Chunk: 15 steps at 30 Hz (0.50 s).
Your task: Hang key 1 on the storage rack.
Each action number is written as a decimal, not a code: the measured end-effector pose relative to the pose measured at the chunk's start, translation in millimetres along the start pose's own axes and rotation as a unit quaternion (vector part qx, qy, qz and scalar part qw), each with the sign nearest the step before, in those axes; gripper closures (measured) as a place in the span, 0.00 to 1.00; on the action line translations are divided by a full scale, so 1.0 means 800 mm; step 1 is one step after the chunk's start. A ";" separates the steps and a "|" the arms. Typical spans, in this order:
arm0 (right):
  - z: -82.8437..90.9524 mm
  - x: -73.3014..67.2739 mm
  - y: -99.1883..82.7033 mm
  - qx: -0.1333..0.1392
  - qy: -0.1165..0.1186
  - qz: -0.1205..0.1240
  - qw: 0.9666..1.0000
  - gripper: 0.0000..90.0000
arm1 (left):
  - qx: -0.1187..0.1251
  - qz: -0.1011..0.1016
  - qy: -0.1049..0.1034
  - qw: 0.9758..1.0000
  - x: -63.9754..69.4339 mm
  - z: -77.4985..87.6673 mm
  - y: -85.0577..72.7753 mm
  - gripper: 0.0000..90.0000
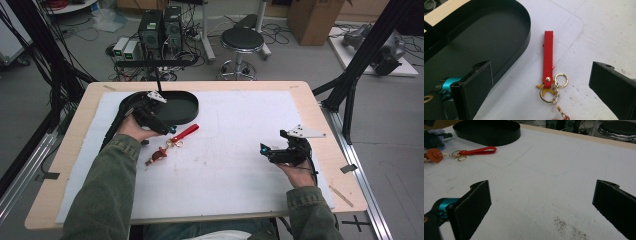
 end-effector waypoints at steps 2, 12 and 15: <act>0.001 -0.001 -0.001 -0.002 0.000 -0.001 1.000 0.01 | -0.004 0.000 -0.004 1.000 -0.002 -0.005 0.002 0.06; 0.005 -0.002 0.000 0.006 0.001 0.000 1.000 0.01 | -0.010 -0.009 -0.036 0.999 0.008 -0.036 0.017 0.10; 0.005 -0.001 -0.001 0.007 0.002 0.001 1.000 0.01 | -0.013 -0.012 -0.046 0.999 0.011 -0.046 0.022 0.10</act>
Point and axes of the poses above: each handheld gripper's, and its own axes: z roughly backward along the jaws, y roughly out of its top, x roughly to its right, the point moved 3 cm from there along -z, roughly forward along the jaws, and after that the axes turned 14 degrees about -z, right-handed, at the moved point
